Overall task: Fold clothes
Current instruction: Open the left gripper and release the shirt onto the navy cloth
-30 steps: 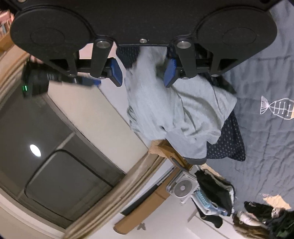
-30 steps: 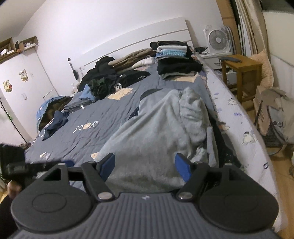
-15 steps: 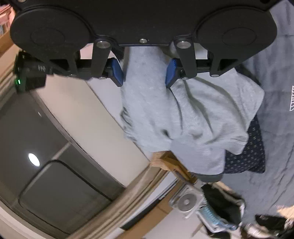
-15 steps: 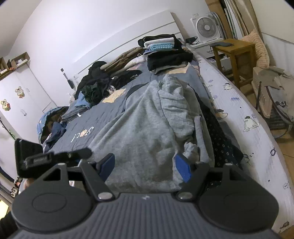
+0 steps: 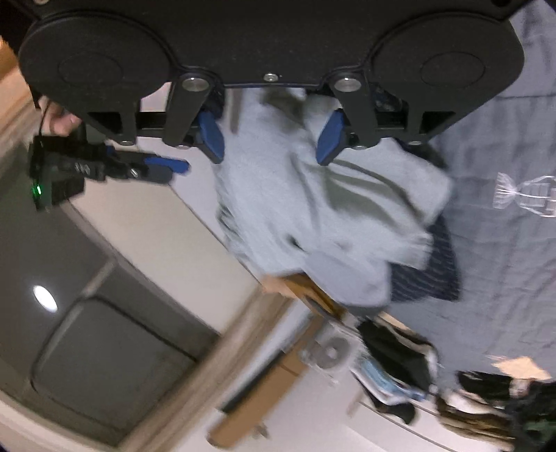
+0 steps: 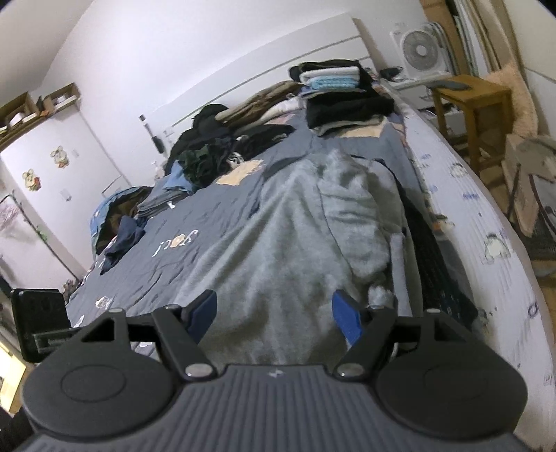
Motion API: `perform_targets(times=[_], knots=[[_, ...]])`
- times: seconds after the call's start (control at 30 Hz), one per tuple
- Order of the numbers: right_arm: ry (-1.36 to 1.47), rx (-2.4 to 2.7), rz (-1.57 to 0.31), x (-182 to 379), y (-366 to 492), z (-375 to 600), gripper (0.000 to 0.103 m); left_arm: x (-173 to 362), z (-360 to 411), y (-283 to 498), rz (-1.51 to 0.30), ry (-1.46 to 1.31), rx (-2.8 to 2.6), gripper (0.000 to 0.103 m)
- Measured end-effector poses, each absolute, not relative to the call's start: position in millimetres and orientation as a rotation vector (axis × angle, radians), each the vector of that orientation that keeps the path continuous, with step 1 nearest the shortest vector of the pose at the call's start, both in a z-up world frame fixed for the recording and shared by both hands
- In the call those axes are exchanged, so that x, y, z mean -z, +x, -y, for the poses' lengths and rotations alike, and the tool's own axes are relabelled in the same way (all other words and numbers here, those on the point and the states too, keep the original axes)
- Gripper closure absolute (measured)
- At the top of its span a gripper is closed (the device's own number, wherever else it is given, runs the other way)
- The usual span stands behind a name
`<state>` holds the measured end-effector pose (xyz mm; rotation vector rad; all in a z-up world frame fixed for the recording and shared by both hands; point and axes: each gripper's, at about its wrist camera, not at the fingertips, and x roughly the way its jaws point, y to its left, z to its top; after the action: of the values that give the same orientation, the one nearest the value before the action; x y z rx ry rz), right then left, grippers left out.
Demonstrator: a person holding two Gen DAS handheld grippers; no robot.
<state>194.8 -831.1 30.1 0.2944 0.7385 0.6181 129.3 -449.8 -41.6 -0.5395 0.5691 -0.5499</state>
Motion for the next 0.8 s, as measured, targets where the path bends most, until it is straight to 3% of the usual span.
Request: perform_targets(times=[0.43,0.8], knots=[[0.279,-0.662,-0.775,-27,218,816,0.03,50,418,203,-0.58,-0.62,0.449,0.041],[0.326,-0.66,-0.798,-15,227,820,0.03,32,512,174,-0.552,-0.392,0.69,0.042]])
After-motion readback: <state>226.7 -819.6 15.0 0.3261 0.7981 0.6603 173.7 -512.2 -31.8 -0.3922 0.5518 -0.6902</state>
